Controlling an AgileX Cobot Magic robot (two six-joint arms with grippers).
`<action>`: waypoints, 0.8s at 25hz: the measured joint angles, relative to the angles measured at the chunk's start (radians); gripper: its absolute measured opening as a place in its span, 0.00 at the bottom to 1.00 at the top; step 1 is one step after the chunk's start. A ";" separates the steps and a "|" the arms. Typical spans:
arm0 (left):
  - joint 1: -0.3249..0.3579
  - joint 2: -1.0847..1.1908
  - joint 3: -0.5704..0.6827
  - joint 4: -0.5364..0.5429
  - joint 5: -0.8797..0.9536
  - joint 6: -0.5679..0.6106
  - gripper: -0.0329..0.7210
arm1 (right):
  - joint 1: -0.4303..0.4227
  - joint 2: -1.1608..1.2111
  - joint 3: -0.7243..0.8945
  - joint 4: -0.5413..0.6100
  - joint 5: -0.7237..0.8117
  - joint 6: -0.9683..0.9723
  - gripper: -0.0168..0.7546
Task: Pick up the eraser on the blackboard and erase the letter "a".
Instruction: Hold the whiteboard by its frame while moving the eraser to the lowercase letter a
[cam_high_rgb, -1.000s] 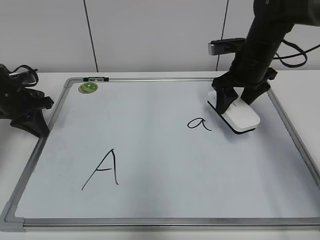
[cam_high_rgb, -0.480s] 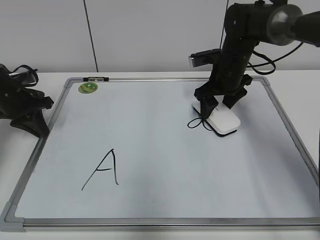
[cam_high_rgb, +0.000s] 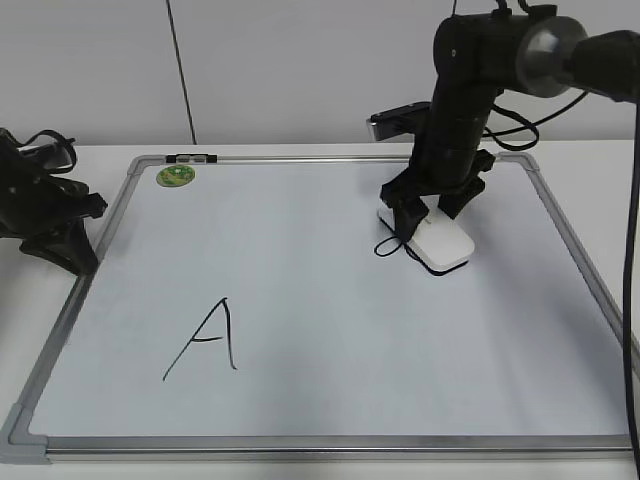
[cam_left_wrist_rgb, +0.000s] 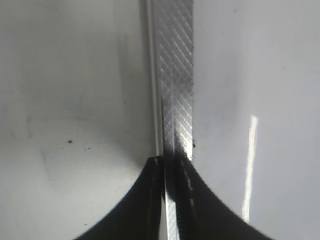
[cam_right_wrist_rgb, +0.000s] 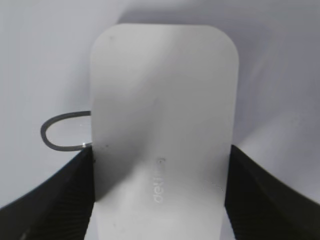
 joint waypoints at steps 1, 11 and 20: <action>0.000 0.000 0.000 0.000 0.000 0.000 0.09 | 0.011 0.000 0.000 -0.003 0.000 0.000 0.72; 0.000 0.000 0.000 -0.004 0.000 0.000 0.09 | 0.206 0.002 0.000 0.004 -0.004 -0.006 0.72; 0.000 0.000 0.000 -0.006 0.000 0.000 0.09 | 0.200 0.002 0.000 -0.015 -0.004 0.007 0.72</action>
